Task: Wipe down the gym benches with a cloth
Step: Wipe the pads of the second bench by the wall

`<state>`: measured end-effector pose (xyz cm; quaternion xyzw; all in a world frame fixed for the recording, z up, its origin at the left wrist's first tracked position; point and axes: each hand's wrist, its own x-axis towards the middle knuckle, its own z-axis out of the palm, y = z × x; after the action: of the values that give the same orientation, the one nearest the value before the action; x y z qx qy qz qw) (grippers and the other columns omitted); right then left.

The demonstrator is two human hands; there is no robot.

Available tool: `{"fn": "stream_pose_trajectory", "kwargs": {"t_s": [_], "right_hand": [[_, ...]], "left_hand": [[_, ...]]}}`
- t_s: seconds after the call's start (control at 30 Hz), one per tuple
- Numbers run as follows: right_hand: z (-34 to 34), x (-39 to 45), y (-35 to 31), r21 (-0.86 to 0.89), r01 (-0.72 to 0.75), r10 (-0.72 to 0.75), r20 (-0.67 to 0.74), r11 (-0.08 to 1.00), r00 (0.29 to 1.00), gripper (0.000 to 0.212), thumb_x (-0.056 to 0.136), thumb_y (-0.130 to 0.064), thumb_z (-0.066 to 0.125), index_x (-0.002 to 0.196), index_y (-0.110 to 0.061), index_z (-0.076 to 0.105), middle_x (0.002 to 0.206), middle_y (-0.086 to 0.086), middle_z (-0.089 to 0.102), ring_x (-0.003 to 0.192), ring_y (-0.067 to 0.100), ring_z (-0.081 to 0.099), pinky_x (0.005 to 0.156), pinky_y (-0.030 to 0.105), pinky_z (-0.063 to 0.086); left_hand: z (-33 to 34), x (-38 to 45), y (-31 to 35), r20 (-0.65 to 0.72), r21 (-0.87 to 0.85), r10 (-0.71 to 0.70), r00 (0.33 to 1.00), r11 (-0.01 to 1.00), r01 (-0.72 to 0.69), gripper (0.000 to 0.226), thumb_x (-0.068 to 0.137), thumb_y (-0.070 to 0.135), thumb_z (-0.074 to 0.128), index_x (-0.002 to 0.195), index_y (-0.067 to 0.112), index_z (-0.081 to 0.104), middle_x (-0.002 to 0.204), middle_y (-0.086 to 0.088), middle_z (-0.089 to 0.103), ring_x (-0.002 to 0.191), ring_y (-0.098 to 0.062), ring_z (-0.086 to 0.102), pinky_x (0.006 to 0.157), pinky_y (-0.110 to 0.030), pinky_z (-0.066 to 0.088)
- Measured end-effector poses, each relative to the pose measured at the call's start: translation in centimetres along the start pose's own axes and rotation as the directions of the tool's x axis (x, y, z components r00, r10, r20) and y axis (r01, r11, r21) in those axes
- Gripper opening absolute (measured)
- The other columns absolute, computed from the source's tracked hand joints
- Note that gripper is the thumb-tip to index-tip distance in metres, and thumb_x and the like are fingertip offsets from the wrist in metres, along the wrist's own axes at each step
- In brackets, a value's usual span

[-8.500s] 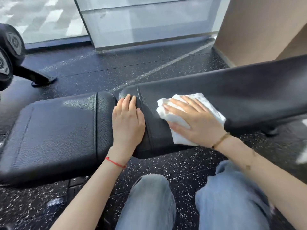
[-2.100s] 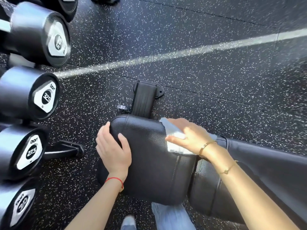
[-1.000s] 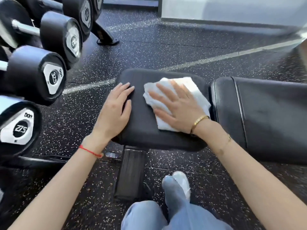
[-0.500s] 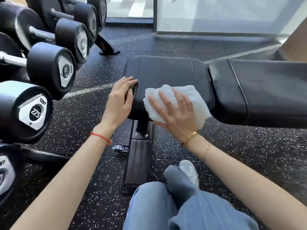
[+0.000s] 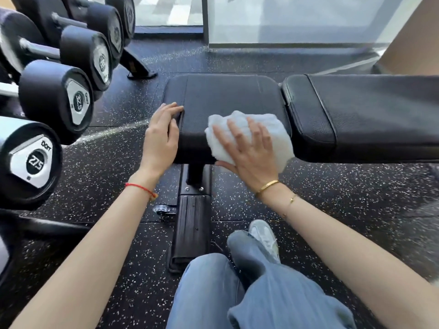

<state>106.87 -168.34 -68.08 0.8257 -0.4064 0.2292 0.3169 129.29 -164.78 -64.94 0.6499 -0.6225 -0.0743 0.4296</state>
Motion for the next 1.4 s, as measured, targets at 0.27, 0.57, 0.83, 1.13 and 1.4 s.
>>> {"fn": "stream_pose_trajectory", "kwargs": {"t_s": [0.27, 0.57, 0.83, 1.13, 1.4], "right_hand": [[-0.6, -1.5, 3.6, 0.025, 0.033, -0.034, 0.019, 0.999, 0.999, 0.074, 0.091, -0.076, 0.035, 0.149, -0.030, 0.041, 0.143, 0.007, 0.051, 0.129, 0.038, 0.043, 0.107, 0.049, 0.037], [-1.7, 3.8, 3.8, 0.292, 0.000, -0.105, 0.344, 0.956, 0.933, 0.082, 0.087, -0.081, 0.024, 0.150, -0.030, 0.040, 0.147, 0.007, 0.047, 0.135, 0.040, 0.040, 0.112, 0.053, 0.030], [-2.5, 1.1, 7.5, 0.392, -0.189, 0.015, 0.405, 0.900, 0.914, 0.077, 0.093, -0.075, 0.016, 0.147, -0.029, 0.045, 0.150, 0.006, 0.044, 0.140, 0.037, 0.035, 0.116, 0.052, 0.025], [-0.9, 7.4, 6.1, 0.367, -0.320, 0.022, 0.626, 0.873, 0.779, 0.059, 0.100, -0.060, 0.023, 0.155, -0.042, 0.014, 0.165, -0.009, 0.011, 0.151, 0.030, -0.008, 0.121, 0.044, -0.011], [0.6, 7.5, 8.8, 0.407, -0.352, 0.004, 0.649, 0.843, 0.761, 0.059, 0.099, -0.062, 0.019, 0.155, -0.043, 0.018, 0.165, -0.009, 0.014, 0.152, 0.025, 0.000, 0.122, 0.042, -0.005]], "left_hand": [[-0.3, 0.0, -0.3, 0.007, 0.014, 0.022, 1.000, 1.000, -0.022, 0.038, 0.102, 0.012, 0.038, 0.133, 0.009, 0.059, 0.143, -0.009, 0.054, 0.143, -0.024, 0.039, 0.121, -0.030, 0.025], [-0.3, 0.0, 0.2, 0.017, 0.011, 0.014, 1.000, 1.000, -0.014, 0.038, 0.101, 0.011, 0.038, 0.132, 0.008, 0.059, 0.142, -0.010, 0.054, 0.142, -0.025, 0.039, 0.121, -0.035, 0.026], [-0.3, 1.3, 1.5, 0.001, 0.122, -0.022, 1.000, 0.992, 0.022, 0.030, 0.099, 0.015, 0.047, 0.124, 0.008, 0.062, 0.125, -0.010, 0.061, 0.123, -0.025, 0.050, 0.106, -0.012, 0.026], [1.4, 3.6, 3.2, -0.056, 0.288, -0.123, 0.991, 0.948, 0.134, 0.034, 0.096, 0.025, 0.049, 0.123, 0.009, 0.063, 0.125, -0.014, 0.057, 0.121, -0.034, 0.047, 0.105, -0.041, 0.037], [2.2, 3.2, 3.2, -0.089, 0.342, -0.102, 0.991, 0.931, 0.126, 0.039, 0.094, 0.025, 0.044, 0.125, 0.008, 0.060, 0.125, -0.012, 0.056, 0.121, -0.032, 0.045, 0.106, -0.039, 0.036]]}}
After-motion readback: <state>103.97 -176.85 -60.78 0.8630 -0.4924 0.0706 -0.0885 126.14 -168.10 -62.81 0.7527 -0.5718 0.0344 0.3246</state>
